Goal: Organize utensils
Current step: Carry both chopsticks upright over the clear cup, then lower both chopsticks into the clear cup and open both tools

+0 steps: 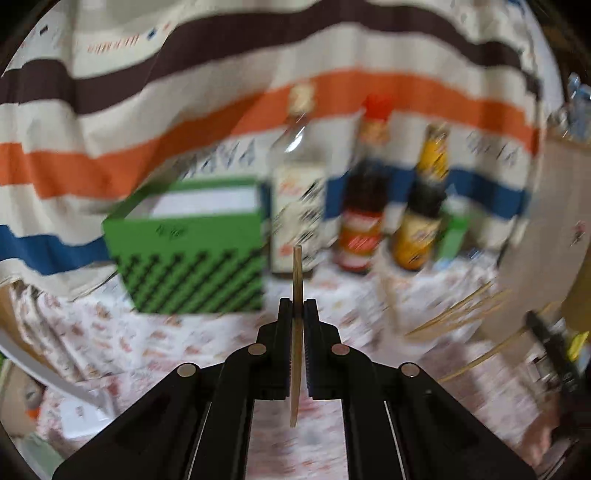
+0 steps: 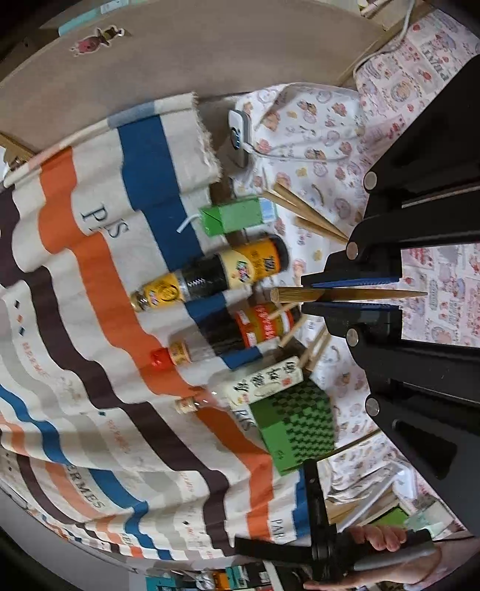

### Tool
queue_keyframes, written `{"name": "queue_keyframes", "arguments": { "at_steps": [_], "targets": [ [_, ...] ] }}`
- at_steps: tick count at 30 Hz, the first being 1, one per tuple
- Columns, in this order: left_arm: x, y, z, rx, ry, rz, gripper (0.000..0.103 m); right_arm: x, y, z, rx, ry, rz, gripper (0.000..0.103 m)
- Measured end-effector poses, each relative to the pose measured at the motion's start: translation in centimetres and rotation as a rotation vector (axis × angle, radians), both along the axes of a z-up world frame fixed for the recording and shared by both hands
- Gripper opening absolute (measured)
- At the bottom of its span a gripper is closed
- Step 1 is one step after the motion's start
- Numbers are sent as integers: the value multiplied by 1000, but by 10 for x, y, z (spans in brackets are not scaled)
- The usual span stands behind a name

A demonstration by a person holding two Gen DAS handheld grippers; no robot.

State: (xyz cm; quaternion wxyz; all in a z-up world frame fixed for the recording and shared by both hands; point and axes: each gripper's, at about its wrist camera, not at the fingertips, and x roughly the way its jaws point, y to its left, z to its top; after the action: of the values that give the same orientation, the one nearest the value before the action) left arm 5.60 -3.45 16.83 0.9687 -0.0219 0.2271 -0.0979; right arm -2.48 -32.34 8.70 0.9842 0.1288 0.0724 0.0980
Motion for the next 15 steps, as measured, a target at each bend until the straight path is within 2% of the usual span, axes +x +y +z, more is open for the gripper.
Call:
{"name": "queue_keyframes", "arguments": {
  "at_steps": [3,5,8,10,15],
  "targets": [
    [-10,-22,19,-44,-78,-61,5,-1,-4,23,7,-26,4,8],
    [-15,-34,30,-63,-122,-82,5,-1,-2,41,-24,-52,7,8],
    [-20,-53,52,-132,-209,-94,5,2,4,67,-84,-81,1,8],
    [-18,-67,64,-141,-251,-105,5,10,5,78,-102,-91,-17,8],
    [9,-91,70,-192,-250,-120,5,45,2,85,-115,-70,-30,8]
  ]
}}
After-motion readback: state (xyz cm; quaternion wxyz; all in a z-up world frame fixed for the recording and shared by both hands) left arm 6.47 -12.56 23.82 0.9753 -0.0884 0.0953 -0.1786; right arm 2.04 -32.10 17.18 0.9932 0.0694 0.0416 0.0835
